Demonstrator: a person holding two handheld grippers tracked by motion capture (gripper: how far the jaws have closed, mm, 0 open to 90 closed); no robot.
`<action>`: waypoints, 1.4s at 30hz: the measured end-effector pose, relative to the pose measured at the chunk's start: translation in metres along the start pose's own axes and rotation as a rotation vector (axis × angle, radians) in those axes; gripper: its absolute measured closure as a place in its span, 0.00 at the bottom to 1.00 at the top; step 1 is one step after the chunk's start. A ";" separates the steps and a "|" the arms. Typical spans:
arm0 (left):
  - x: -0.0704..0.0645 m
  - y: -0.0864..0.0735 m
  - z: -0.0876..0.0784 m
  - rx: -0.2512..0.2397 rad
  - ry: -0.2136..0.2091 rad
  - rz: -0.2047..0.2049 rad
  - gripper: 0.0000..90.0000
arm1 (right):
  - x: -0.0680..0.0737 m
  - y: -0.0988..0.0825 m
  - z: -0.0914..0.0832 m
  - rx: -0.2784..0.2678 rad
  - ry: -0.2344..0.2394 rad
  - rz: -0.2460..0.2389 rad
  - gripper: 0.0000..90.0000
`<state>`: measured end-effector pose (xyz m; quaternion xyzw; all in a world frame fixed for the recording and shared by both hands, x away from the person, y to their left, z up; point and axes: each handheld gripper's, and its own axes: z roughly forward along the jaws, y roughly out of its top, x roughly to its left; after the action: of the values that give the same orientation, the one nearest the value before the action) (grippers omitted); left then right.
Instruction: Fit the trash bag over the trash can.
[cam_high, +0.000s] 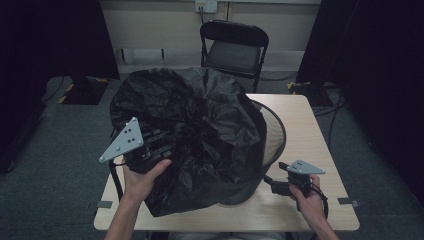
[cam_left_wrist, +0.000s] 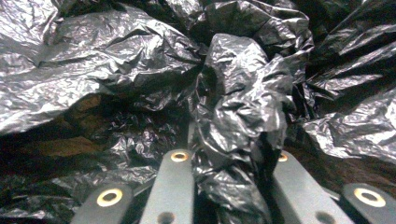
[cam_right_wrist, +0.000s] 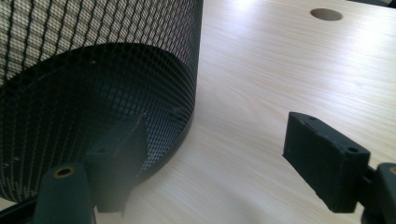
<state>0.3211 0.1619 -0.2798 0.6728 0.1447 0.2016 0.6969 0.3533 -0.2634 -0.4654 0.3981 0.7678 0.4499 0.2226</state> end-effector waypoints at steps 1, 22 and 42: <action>-0.001 0.001 0.001 0.000 -0.003 0.004 0.90 | 0.000 0.000 0.000 0.000 0.000 0.000 0.21; -0.004 0.022 0.021 0.018 -0.063 0.028 0.89 | 0.037 0.031 0.018 -0.059 0.091 -0.032 0.13; -0.005 0.031 0.044 0.115 -0.007 0.060 0.48 | 0.028 0.063 -0.022 -0.173 0.103 -0.016 0.13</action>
<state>0.3347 0.1210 -0.2466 0.7165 0.1334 0.2117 0.6512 0.3476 -0.2348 -0.3993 0.3474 0.7399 0.5325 0.2199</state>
